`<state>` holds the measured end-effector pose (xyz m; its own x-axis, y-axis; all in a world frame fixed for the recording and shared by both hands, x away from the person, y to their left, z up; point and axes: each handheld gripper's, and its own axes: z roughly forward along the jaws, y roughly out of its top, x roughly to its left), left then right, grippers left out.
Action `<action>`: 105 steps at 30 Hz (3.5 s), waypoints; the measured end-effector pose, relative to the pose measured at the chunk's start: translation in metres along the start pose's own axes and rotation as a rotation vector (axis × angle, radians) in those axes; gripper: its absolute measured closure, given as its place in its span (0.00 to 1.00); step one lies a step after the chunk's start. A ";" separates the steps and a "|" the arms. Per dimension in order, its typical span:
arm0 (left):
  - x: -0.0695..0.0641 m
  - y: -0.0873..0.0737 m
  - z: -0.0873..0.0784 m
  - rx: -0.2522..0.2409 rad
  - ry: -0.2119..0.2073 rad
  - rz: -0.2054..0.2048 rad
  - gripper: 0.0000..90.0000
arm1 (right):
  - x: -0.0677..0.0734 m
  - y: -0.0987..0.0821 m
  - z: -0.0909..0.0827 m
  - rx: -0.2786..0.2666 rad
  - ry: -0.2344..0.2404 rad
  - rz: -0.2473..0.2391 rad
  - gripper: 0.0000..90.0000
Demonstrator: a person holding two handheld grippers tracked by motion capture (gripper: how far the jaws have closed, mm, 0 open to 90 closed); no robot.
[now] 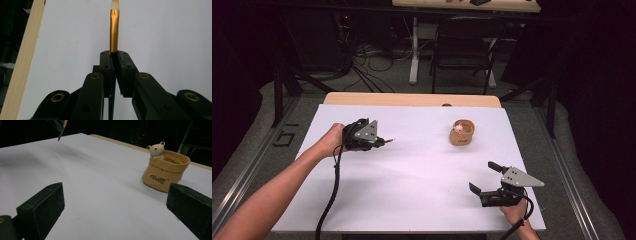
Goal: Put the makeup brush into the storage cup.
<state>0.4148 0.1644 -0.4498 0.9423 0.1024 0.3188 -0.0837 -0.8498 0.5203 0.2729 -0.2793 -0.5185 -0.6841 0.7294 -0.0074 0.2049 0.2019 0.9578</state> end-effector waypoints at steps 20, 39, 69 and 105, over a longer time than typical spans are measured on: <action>-0.015 0.021 0.003 -0.139 0.055 -0.194 0.93 | 0.000 0.000 0.001 0.009 -0.007 0.003 0.01; -0.031 0.034 0.005 -0.265 0.080 -0.331 0.93 | 0.001 0.001 0.001 0.021 -0.013 0.002 0.01; -0.057 0.043 0.023 -0.467 0.110 -0.506 0.93 | 0.002 0.003 0.002 0.030 -0.013 0.005 0.00; -0.069 0.064 0.060 -0.630 0.148 -0.672 0.93 | 0.019 0.025 0.037 0.061 0.016 0.037 0.00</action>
<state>0.3642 0.0723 -0.4858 0.8094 0.5726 -0.1302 0.2629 -0.1551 0.9523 0.2913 -0.2361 -0.5049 -0.6859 0.7269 0.0325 0.2719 0.2146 0.9381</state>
